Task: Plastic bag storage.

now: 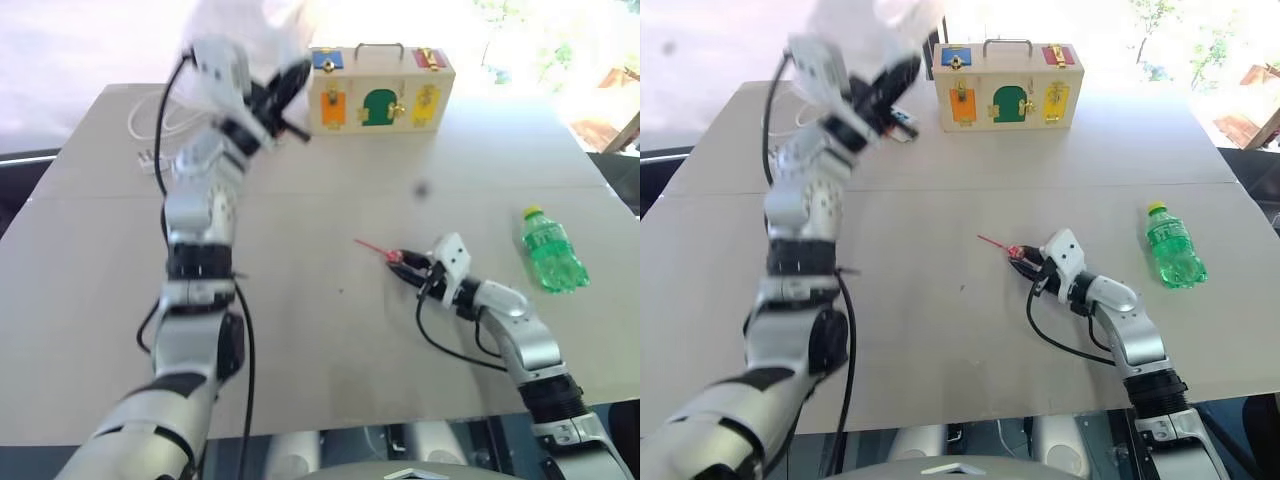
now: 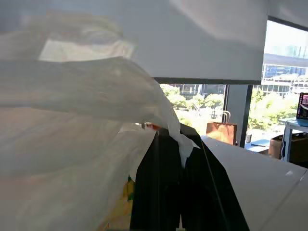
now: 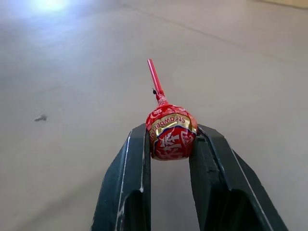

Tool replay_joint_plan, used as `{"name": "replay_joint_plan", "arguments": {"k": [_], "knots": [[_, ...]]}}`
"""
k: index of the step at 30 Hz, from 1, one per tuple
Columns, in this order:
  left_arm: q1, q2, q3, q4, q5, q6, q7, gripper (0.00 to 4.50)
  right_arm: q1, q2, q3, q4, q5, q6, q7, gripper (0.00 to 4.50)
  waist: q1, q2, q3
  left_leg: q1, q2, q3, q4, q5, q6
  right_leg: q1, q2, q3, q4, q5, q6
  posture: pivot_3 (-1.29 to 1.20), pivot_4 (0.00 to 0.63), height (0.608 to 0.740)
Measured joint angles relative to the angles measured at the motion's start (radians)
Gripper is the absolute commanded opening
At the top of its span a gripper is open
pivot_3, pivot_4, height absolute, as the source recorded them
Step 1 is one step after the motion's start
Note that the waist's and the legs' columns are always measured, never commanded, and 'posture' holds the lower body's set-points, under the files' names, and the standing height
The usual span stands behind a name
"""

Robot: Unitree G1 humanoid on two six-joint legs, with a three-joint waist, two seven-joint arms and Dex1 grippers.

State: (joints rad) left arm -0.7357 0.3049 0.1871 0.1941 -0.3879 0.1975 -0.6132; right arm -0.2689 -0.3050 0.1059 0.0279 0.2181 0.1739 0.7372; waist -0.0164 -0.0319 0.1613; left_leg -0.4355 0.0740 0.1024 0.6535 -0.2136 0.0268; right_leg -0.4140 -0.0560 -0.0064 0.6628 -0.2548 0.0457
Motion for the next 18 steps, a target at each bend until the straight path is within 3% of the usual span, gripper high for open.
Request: {"name": "replay_joint_plan", "arguments": {"k": [6, 13, 18], "knots": [[0.336, -0.011, -0.078, -0.282, 0.003, 0.065, 0.027, 0.00, -0.145, 0.083, -0.067, 0.048, 0.044, 0.056, -0.101, 0.61, 0.007, 0.000, 0.000, 0.001, 0.000, 0.000, 0.000, 0.000, 0.000, 0.000, 0.000, 0.000, 0.001, 0.000, 0.000, 0.00, 0.150, 0.732], [0.494, 0.029, -0.102, -0.485, -0.007, 0.144, 0.048, 0.00, -0.292, 0.105, -0.111, 0.088, 0.092, 0.075, -0.115, 0.61, 0.006, 0.000, 0.000, 0.003, 0.000, 0.000, 0.000, -0.001, 0.002, 0.002, 0.000, 0.000, 0.001, 0.000, -0.001, 0.00, 0.150, 0.732], [0.577, 0.048, -0.121, -0.579, -0.008, 0.166, 0.055, 0.00, -0.352, 0.093, -0.035, 0.224, 0.014, 0.042, -0.085, 0.61, 0.000, 0.001, 0.000, 0.003, 0.000, 0.001, 0.000, -0.002, 0.003, 0.002, 0.000, 0.001, 0.001, 0.000, -0.001, 0.00, 0.150, 0.732]]}}
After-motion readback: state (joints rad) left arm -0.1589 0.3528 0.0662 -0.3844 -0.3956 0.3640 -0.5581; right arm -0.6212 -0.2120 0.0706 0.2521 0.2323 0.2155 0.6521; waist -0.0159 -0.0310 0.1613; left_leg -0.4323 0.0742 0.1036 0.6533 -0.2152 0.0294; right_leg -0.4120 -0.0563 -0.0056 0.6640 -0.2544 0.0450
